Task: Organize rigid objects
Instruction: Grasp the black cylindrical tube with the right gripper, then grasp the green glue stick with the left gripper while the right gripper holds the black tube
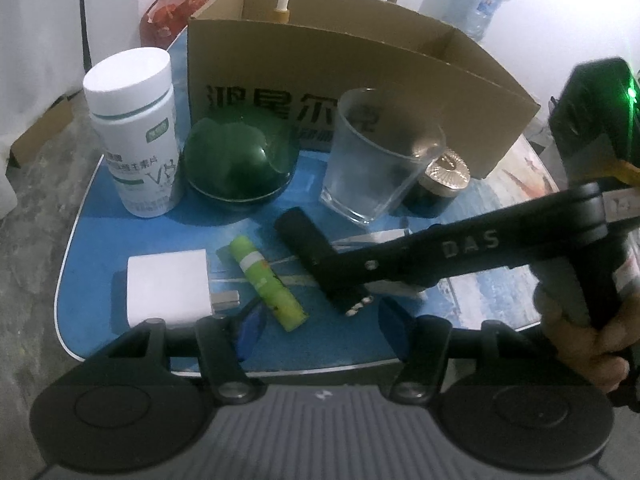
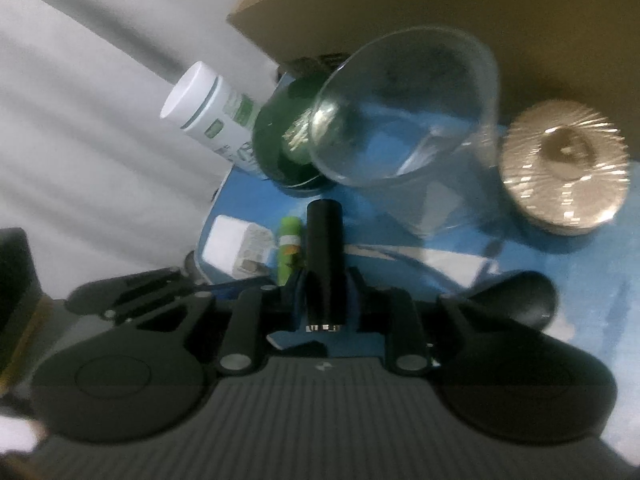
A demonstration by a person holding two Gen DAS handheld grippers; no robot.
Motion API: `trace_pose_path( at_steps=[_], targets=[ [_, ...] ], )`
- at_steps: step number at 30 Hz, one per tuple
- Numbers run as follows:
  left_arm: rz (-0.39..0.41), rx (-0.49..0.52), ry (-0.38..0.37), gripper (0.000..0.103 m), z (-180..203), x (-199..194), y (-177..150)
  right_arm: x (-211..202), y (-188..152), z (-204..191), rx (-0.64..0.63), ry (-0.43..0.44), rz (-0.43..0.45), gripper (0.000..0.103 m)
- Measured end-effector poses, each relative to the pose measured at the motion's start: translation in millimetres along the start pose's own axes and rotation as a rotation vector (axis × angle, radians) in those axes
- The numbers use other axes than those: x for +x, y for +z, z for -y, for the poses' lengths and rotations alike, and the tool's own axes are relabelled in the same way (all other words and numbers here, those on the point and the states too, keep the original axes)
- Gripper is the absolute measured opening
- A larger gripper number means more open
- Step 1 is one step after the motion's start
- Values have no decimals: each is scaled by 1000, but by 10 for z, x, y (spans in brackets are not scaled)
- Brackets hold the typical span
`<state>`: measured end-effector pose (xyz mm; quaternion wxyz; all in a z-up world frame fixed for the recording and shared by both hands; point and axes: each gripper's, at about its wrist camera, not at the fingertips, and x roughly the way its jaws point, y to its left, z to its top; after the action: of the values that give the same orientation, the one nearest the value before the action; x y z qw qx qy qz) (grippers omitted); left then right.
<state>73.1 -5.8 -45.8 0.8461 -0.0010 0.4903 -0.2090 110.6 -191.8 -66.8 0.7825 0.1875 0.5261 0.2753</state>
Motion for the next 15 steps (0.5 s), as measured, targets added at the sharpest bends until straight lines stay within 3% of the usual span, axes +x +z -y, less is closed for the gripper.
trace_pose_path(
  at_steps=[2,3,4,6,15],
  targets=[
    [-5,-8,8,61,1,21,9,-41,-16,51,12,-5,5,20],
    [-9,-16,16,57,-8,38,13,-72,-27,86,19,-6,6,20],
    [-15,-26,24,46,-59,38,29,-97,-40,116,25,-5,8,20],
    [-31,-46,43,40,-81,86,42,-107,-58,139,33,-2,10,20],
    [-52,-39,130,36,-16,157,141,-55,-61,134,39,16,10,21]
  ],
)
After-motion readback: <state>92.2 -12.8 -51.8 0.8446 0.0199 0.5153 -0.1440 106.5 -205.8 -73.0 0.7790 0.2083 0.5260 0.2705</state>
